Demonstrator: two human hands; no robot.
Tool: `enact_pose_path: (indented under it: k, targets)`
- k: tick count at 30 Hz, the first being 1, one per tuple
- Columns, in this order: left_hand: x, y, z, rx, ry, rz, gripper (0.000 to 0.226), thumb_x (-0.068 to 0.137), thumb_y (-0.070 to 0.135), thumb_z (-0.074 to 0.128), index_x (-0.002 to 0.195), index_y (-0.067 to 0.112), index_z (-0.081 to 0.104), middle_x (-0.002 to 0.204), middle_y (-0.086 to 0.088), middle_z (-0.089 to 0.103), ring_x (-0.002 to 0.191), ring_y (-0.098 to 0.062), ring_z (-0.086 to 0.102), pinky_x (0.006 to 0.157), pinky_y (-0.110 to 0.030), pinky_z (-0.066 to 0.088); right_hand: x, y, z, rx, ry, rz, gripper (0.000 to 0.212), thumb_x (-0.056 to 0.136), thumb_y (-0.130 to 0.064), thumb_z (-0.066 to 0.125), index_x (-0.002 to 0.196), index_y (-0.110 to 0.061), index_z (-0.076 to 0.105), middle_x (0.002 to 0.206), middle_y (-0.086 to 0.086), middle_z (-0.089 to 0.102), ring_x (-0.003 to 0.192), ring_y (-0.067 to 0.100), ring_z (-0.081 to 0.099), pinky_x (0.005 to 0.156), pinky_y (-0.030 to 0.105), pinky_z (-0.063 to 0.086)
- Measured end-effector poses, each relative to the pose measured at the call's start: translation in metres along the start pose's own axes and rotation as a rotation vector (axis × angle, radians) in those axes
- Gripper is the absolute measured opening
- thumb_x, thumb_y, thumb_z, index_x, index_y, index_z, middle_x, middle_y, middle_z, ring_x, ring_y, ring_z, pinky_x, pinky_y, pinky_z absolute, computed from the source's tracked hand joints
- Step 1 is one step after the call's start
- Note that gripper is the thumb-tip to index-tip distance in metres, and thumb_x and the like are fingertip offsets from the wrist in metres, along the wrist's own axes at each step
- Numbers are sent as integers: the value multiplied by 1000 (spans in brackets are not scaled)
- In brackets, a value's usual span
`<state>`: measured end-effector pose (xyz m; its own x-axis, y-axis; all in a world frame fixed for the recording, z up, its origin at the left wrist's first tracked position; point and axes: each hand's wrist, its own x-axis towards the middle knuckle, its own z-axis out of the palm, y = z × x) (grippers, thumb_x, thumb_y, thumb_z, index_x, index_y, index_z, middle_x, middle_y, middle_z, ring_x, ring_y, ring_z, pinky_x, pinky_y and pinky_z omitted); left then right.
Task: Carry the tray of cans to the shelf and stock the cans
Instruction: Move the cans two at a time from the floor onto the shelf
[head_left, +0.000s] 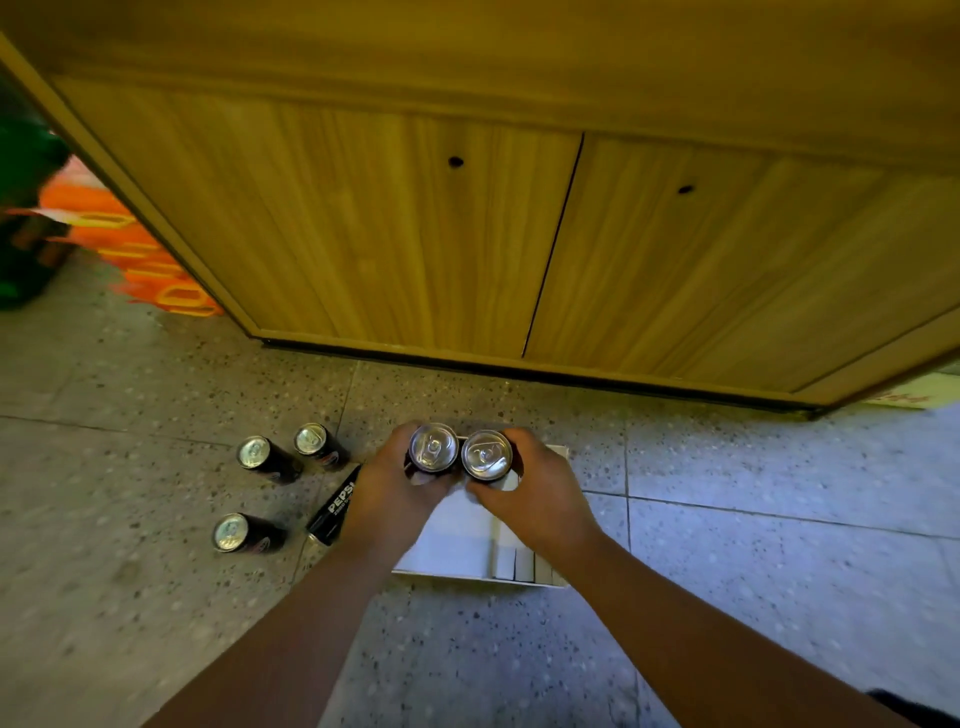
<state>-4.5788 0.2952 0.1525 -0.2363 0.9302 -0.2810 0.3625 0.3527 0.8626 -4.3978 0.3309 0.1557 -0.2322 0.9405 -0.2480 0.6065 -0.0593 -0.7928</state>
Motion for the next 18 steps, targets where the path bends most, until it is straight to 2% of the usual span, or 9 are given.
enact_pose_path:
  k: [2, 5, 7, 9, 10, 12, 15, 18]
  targets:
    - [-13, 55, -27, 4, 13, 0, 46, 75, 16, 83, 109, 36, 60, 95, 19, 70, 90, 9, 63, 68, -8, 47, -11, -47, -36, 26, 15, -18, 48, 70, -29, 86, 108, -37, 57, 103, -15, 69, 94, -2, 64, 79, 21, 55]
    - [-34, 142, -69, 5, 39, 4, 48, 73, 18, 84, 112, 32, 60, 95, 18, 69, 89, 3, 64, 65, -8, 45, -29, -119, -95, 53, 39, -30, 52, 68, -35, 87, 112, -34, 59, 104, -18, 69, 96, -5, 63, 79, 19, 54]
    - [-49, 199, -97, 19, 77, -2, 56, 72, 19, 85, 119, 31, 57, 100, 18, 68, 96, -6, 64, 72, -14, 48, -41, -169, -135, 47, 55, -48, 52, 68, -38, 87, 112, -34, 59, 103, -18, 68, 95, -5, 63, 78, 18, 52]
    - [-67, 254, -125, 44, 96, -1, 65, 72, 26, 86, 129, 29, 55, 109, 13, 68, 104, -12, 62, 83, -28, 51, -57, -219, -177, 47, 66, -53, 48, 68, -36, 87, 106, -36, 58, 99, -21, 67, 93, -9, 61, 72, 11, 49]
    - [-75, 281, -140, 51, 104, 7, 65, 72, 27, 85, 130, 29, 55, 111, 11, 68, 105, -13, 62, 84, -30, 50, -65, -245, -198, 47, 68, -63, 49, 68, -35, 87, 105, -39, 56, 98, -23, 65, 92, -13, 59, 70, 7, 47]
    - [-93, 335, -169, 51, 111, 18, 61, 73, 27, 85, 127, 30, 58, 111, 12, 67, 104, -13, 61, 77, -25, 48, -84, -295, -239, 45, 71, -95, 51, 69, -34, 88, 106, -42, 53, 97, -26, 63, 93, -16, 57, 70, 5, 46]
    - [-121, 420, -211, 36, 120, 60, 61, 72, 25, 86, 126, 31, 59, 112, 12, 67, 107, -13, 61, 71, -16, 44, -111, -364, -301, 34, 106, -110, 56, 67, -41, 88, 112, -39, 56, 104, -23, 65, 97, -7, 60, 77, 10, 49]
    - [-149, 505, -247, -1, 164, 102, 65, 73, 28, 86, 131, 30, 57, 117, 11, 64, 111, -11, 58, 75, -17, 43, -129, -426, -362, 43, 121, -119, 67, 64, -50, 87, 122, -35, 56, 113, -20, 65, 103, 0, 60, 87, 24, 54]
